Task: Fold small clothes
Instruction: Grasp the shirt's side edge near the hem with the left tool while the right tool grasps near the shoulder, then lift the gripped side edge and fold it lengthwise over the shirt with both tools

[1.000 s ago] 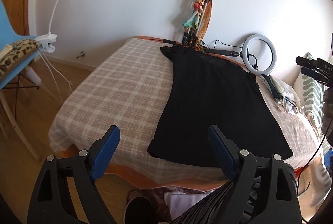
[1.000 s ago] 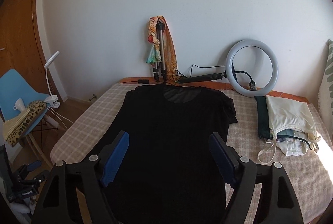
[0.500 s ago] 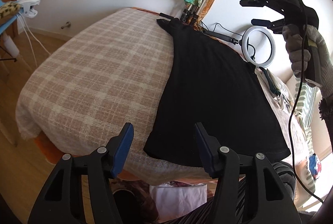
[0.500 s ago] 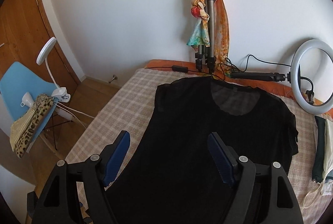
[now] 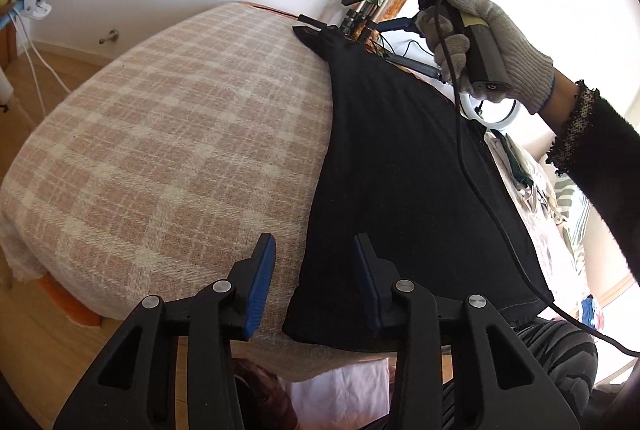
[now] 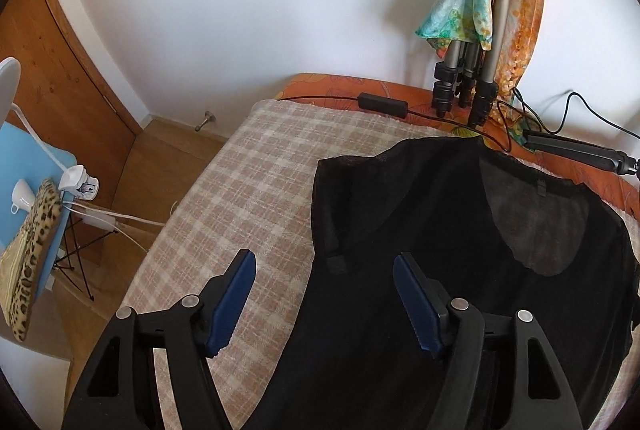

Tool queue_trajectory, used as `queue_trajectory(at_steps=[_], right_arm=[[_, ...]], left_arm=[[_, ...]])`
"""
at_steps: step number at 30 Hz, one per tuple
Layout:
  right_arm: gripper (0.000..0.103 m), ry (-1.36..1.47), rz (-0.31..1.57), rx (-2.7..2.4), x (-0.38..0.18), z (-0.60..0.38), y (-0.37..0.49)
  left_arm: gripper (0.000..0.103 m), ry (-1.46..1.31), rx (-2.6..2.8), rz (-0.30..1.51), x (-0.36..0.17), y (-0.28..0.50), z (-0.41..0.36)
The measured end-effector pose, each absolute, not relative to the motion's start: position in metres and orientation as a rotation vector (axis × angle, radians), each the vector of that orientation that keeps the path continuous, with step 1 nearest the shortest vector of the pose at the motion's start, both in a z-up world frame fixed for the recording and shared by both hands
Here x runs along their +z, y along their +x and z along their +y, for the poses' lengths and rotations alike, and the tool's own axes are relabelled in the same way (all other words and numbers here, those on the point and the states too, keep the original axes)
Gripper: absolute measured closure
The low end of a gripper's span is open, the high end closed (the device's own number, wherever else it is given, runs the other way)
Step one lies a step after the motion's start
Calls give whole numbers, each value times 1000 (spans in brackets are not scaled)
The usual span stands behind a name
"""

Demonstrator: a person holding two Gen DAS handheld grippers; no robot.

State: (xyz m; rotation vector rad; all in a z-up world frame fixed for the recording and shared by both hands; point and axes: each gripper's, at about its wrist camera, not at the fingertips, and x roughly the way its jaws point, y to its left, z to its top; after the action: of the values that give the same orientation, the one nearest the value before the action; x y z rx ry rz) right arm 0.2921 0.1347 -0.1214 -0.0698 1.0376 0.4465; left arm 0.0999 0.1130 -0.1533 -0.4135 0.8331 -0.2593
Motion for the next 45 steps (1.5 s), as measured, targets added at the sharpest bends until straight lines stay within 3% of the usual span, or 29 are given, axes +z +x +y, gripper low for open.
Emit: queue_trajectory(at_steps=[6, 15, 18, 23, 25, 45], right_arm=[[34, -97, 1092, 428, -156, 161, 323], [43, -217, 1136, 387, -193, 182, 357], [53, -260, 1148, 379, -198, 185, 362], [94, -287, 1128, 392, -194, 182, 367], [100, -237, 1132, 404, -191, 176, 371], [103, -168, 1011, 368, -123, 94, 349]], left_arm=[[92, -444, -315, 827, -158, 105, 110], [99, -475, -332, 829, -162, 109, 113], [100, -485, -330, 828, -163, 109, 112], [101, -549, -341, 827, -163, 109, 114], [101, -562, -339, 819, -160, 108, 115], [101, -543, -532, 802, -134, 121, 61]])
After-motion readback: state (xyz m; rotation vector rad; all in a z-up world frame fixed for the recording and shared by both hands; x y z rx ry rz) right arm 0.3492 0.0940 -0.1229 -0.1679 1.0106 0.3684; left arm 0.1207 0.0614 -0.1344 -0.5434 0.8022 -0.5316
